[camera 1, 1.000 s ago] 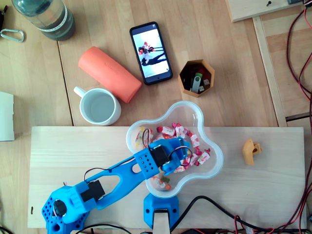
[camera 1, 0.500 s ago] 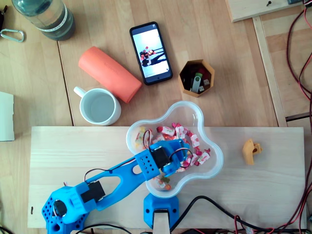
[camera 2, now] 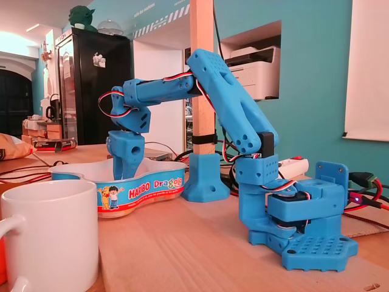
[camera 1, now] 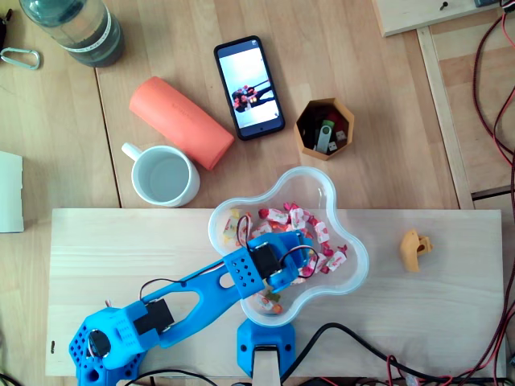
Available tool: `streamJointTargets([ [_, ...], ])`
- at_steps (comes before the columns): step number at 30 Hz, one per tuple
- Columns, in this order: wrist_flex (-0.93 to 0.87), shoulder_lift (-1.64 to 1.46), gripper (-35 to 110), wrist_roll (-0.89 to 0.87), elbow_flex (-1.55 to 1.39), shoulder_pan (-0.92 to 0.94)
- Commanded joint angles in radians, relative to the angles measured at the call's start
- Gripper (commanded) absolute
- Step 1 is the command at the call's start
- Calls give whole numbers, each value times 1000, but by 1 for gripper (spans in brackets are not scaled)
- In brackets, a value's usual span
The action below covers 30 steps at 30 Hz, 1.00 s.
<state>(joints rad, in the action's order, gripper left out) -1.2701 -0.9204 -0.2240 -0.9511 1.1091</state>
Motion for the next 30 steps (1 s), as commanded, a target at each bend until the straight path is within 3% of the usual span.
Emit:
streamJointTargets([
  [1,-18,-31,15,-9,2,9],
  [18,-18,-34,15,3,18,5],
  [30,-17,-34,15,176,20,-9],
])
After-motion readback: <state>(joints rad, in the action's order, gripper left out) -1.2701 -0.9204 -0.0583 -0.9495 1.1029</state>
